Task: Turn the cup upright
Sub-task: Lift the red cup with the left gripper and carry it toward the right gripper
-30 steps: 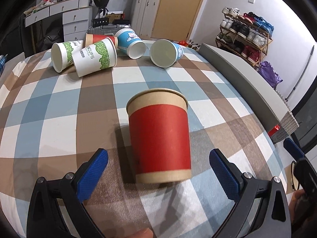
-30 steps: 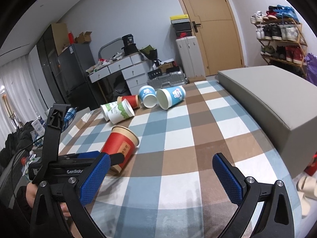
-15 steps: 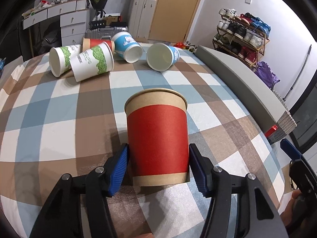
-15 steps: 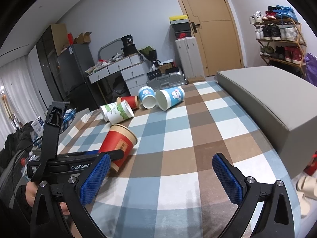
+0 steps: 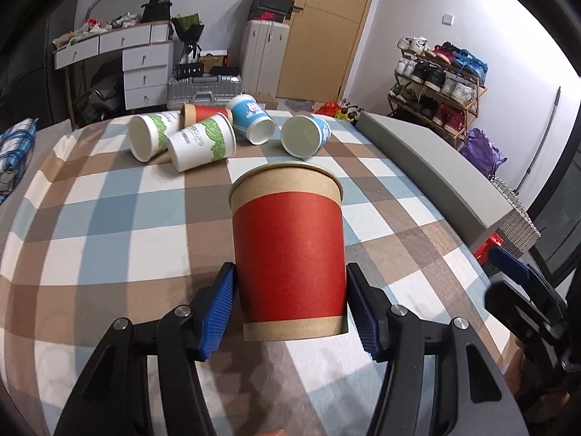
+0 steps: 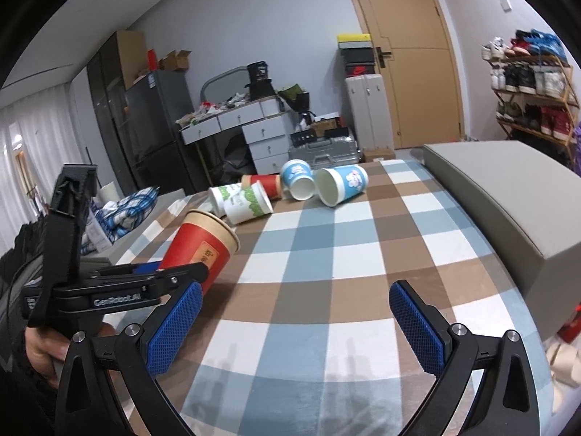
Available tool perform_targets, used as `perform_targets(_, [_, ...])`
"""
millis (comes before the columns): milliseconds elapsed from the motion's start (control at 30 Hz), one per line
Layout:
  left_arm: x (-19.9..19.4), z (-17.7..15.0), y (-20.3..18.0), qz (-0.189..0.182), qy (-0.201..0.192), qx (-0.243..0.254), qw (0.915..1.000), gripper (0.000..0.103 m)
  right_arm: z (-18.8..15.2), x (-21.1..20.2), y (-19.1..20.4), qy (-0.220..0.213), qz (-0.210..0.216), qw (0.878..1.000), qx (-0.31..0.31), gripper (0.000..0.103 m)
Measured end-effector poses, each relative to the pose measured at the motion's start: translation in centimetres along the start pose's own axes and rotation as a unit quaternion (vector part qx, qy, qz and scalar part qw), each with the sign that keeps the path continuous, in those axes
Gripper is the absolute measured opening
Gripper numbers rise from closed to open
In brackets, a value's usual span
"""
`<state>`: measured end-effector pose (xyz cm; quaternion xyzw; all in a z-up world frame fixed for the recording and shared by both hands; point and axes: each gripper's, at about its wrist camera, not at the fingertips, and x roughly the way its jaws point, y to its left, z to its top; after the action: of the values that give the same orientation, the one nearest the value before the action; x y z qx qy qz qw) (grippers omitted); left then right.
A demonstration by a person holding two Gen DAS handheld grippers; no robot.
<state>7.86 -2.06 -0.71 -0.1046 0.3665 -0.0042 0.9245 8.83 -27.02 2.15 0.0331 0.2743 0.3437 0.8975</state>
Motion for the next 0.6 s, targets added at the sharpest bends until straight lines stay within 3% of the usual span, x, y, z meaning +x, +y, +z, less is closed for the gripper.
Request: perform_targets(600, [-3.8,-3.0,0.8,-0.001,-0.037,0.006,0.9993,0.054,-0.1,-2.2,4.4,-0.014,0.022,0.998,-0.05,0.103])
